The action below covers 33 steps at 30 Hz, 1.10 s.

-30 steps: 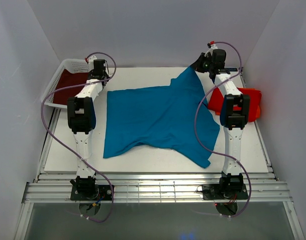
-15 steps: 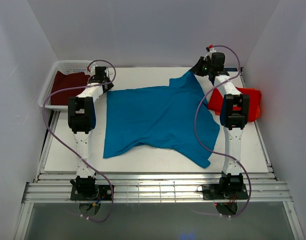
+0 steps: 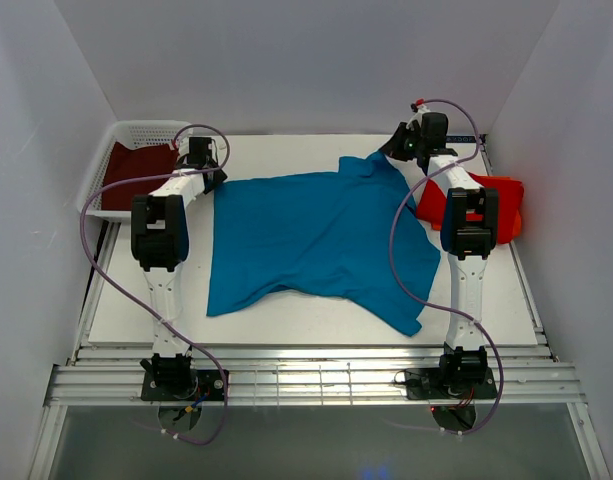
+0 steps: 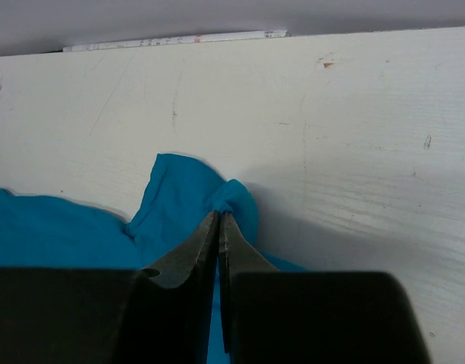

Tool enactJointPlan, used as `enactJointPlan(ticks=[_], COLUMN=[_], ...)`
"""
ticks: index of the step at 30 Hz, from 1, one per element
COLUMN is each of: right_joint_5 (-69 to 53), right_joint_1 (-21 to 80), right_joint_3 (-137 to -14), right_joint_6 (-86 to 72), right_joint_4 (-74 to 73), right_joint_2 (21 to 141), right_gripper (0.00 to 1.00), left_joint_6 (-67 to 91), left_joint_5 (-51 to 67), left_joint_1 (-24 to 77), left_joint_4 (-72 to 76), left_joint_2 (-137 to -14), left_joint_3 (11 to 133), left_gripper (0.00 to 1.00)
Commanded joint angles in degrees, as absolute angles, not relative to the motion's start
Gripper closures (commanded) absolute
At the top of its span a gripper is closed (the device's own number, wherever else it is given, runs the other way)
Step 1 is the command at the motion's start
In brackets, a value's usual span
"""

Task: Fold and stack the t-shirts
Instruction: Flatten the tshirt out, then fold the tshirt

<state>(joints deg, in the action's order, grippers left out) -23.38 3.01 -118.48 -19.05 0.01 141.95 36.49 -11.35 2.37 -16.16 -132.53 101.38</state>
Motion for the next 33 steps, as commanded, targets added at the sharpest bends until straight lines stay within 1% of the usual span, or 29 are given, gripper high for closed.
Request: enactJointPlan(ticks=[1, 3, 4, 6, 7, 9, 10, 14, 16, 18, 21, 26, 31, 33], right_joint_5=[-24.52, -24.52, -24.52, -24.61, -24.52, -24.70, -24.78, -26.01, -26.80, -27.95, -29.09, -28.31, -27.69, -27.51], right_joint_1=[2.99, 2.99, 2.99, 2.99, 2.99, 2.99, 2.99, 3.08, 3.08, 3.08, 3.25, 3.78, 4.04, 4.13], right_joint_3=[-117.25, -116.28, -116.11, -115.75, -115.66, -115.40, -115.31, -115.49, -115.31, -114.79, -110.84, -97.51, -88.08, -84.40], right_joint_6=[-18.37, -18.28, -18.28, -18.19, -18.02, -18.02, -18.02, -17.76, -17.49, -17.49, -16.35, -13.46, -11.60, -10.82], right_joint_4=[1.49, 1.84, 1.85, 1.76, 1.58, 1.67, 1.76, 1.93, 2.28, 2.37, 2.81, 5.36, 6.24, 6.68], right_joint_2=[137.46, 137.11, 137.02, 136.76, 136.67, 136.41, 136.32, 135.88, 134.92, 133.78, 129.91, 120.60, 113.31, 111.37], right_gripper=[0.92, 0.92, 0.92, 0.92, 0.92, 0.92, 0.92, 0.92, 0.92, 0.92, 0.92, 0.92, 0.92, 0.92], left_joint_6=[37.09, 36.74, 36.65, 36.30, 36.39, 35.78, 35.68, 33.49, 32.00, 31.47, 30.06, 28.39, 26.37, 25.58], left_joint_5=[-11.78, -11.60, -11.69, -11.34, -11.34, -10.64, -10.37, -10.11, -10.72, -11.69, -13.27, -15.46, -15.30, -15.64], left_joint_1=[2.64, 2.72, 2.72, 2.72, 2.72, 2.72, 2.72, 3.16, 3.43, 3.78, 4.22, 4.57, 4.75, 4.83], left_joint_4=[-20.21, -20.21, -20.21, -20.48, -20.39, -20.39, -20.39, -19.52, -18.29, -16.01, -11.96, -6.52, 1.91, 3.69], left_joint_2=[-129.11, -129.90, -130.25, -131.48, -131.92, -133.58, -134.20, -135.88, -134.48, -132.81, -128.59, -123.58, -118.31, -116.99], left_joint_3=[99.32, 99.67, 100.19, 100.89, 101.51, 102.65, 103.35, 106.87, 106.61, 104.60, 100.31, 94.67, 86.94, 85.87], left_gripper=[0.53, 0.56, 0.61, 0.67, 0.72, 0.98, 1.00, 1.00, 1.00, 1.00, 1.00, 1.00, 1.00, 1.00])
